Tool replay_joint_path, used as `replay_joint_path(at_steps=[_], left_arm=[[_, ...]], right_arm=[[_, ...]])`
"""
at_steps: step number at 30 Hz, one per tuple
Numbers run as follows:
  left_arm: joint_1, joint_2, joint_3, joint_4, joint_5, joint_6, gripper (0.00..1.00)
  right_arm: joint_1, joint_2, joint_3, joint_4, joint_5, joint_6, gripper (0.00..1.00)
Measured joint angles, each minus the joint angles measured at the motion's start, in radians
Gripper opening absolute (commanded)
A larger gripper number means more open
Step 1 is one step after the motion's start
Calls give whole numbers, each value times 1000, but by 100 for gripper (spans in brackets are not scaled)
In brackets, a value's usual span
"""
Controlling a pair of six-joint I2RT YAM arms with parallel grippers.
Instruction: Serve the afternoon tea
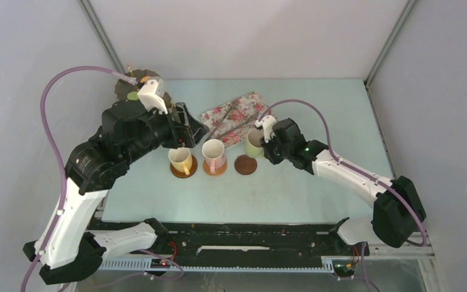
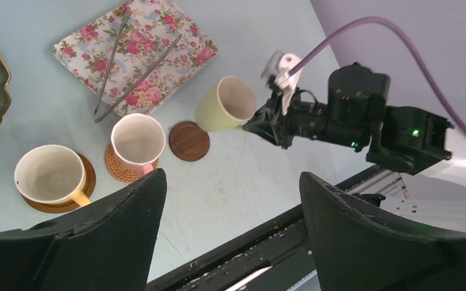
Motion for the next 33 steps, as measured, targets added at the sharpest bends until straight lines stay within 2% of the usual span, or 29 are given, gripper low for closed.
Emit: replay_joint_path(at_steps=[10, 33], left_arm=[[23, -53, -34, 12, -16, -27, 88], [66, -50, -34, 12, -2, -32, 88]], right_arm=[[146, 105, -9, 16, 24, -84, 0], [151, 198, 10, 29, 110, -108, 0]])
